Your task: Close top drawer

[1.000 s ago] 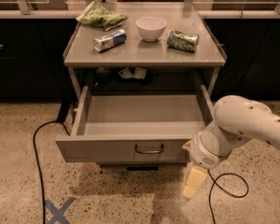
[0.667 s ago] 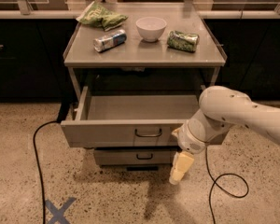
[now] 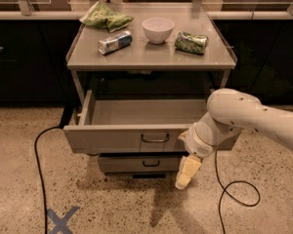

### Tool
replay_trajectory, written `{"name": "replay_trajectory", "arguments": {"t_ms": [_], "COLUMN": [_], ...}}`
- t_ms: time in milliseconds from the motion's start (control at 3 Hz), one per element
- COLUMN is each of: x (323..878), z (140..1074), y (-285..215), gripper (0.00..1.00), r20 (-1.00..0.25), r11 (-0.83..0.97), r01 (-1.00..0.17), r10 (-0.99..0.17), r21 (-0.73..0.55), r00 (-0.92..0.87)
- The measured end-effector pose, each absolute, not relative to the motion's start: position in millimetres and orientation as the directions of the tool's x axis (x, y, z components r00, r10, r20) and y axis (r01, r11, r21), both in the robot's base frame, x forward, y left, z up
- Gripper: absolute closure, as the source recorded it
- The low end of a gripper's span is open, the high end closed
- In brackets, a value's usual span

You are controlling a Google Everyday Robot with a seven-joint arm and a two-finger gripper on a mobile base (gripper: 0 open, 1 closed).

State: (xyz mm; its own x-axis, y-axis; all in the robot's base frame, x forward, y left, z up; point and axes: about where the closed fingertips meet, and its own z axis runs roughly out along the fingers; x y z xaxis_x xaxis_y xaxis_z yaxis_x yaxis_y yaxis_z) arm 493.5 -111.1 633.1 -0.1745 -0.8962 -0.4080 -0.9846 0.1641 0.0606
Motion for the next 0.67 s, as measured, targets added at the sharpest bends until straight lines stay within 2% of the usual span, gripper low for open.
{"name": "replay_trajectory", "arguments": {"t_ms": [667], "x": [545], "z": [656], "y": [-84], "gripper": [0.0], "r20": [-0.475], "r11": [0.163], "r01": [-0.984], "r10": [-0.862], "r21": [0.074], "r00": [-0.178]}}
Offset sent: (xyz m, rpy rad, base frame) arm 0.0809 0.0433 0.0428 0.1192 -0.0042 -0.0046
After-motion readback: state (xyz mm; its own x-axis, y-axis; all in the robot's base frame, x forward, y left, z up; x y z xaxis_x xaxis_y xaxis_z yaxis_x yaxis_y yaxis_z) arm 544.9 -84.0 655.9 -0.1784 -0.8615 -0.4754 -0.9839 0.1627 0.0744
